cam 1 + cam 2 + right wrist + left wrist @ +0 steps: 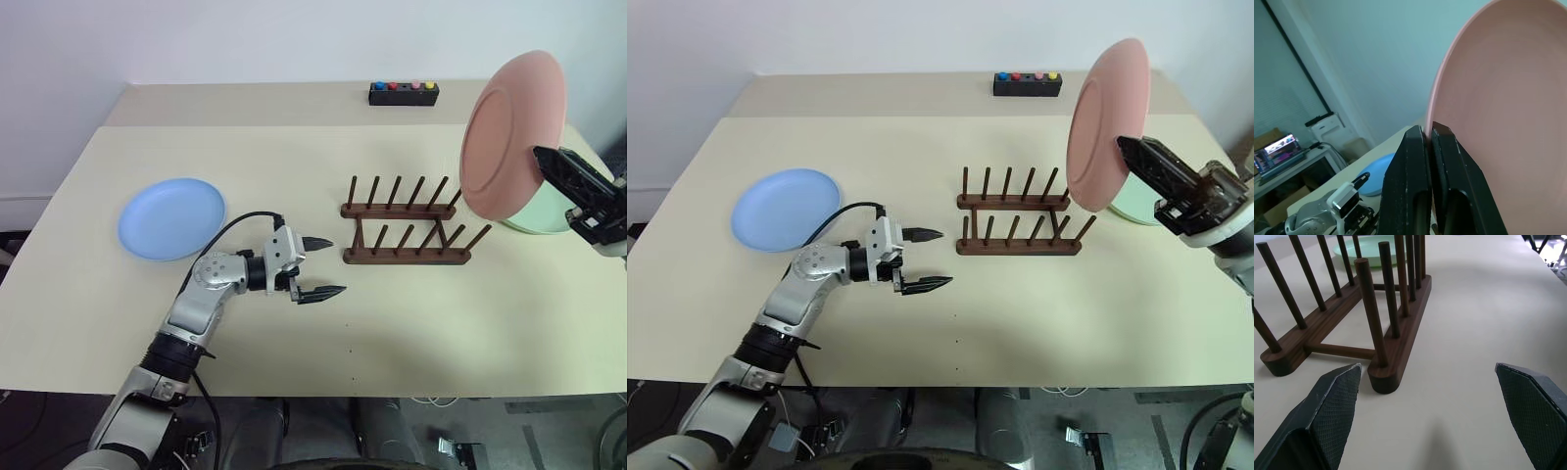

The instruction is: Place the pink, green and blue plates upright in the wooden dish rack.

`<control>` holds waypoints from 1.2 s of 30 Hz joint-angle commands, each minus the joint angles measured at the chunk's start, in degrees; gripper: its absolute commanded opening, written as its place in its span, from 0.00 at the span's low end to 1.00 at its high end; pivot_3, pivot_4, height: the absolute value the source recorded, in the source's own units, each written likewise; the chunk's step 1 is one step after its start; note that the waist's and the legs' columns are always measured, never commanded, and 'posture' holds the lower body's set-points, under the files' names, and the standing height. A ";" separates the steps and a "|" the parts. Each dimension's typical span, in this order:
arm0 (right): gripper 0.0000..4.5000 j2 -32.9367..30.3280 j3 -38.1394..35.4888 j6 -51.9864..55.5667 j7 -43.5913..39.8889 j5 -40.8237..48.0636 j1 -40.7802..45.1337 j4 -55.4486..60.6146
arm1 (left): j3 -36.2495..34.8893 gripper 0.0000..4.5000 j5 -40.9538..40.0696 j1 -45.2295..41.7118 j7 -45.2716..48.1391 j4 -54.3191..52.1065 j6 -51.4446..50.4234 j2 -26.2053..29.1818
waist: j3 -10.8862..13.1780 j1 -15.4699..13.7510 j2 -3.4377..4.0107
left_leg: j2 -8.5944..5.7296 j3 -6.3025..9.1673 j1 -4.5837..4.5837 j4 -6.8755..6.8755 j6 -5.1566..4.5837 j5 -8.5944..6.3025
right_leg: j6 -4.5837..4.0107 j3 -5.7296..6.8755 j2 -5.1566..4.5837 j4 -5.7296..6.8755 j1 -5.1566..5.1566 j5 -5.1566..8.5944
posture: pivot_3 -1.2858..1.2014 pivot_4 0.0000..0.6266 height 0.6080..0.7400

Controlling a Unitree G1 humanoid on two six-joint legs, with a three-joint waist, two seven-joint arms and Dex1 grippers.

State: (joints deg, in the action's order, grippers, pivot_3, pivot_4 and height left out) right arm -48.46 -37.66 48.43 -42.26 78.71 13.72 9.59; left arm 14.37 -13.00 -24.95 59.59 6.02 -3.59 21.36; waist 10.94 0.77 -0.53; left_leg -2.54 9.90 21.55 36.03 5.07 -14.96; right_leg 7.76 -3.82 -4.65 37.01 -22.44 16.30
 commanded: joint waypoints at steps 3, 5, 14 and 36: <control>0.01 -1.01 0.76 -0.15 -2.91 -1.91 1.61 -2.31 | -1.11 1.00 -0.55 0.77 -0.46 -3.28 -0.45 0.98 | 0.00 -0.03 0.00 | 0.00 0.00 0.00 0.00 0.00 0.00 | 0.00 0.00 0.00 0.00 0.00 0.00 | 0.52 0.24 1.00; 0.01 -0.93 1.29 -0.17 -3.54 -2.59 1.79 -3.02 | -1.16 1.00 -0.61 0.99 -0.61 -3.65 -0.60 1.21 | 0.00 -0.02 0.00 | 0.00 0.00 0.00 0.00 0.00 0.00 | 0.00 0.00 0.00 0.00 0.00 0.00 | 0.52 0.24 1.00; 0.01 -0.48 2.30 0.18 -4.68 -4.30 3.04 -6.07 | -1.27 1.00 -0.56 1.70 -1.39 -5.02 -1.41 1.77 | 0.00 -0.01 0.01 | 0.00 0.00 0.01 -0.01 0.00 0.00 | 0.00 0.00 0.00 0.00 -0.02 0.00 | 0.52 0.24 1.00; 0.01 0.84 1.97 0.99 -5.05 -7.97 2.08 -8.60 | -0.64 1.00 -0.24 2.02 -1.90 -5.60 -1.65 1.86 | 0.00 -0.04 0.01 | 0.00 0.00 0.04 -0.01 0.00 0.00 | 0.00 0.00 0.00 0.00 -0.03 0.00 | 0.52 0.24 1.00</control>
State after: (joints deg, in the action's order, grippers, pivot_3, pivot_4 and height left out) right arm -47.67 -34.00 49.68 -46.76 70.51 15.77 0.64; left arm 14.25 -13.02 -22.91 57.50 2.18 -5.64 23.06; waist 10.95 0.74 -0.52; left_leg -2.54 9.89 21.58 36.02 5.07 -14.96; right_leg 7.76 -3.82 -4.65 37.00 -22.48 16.30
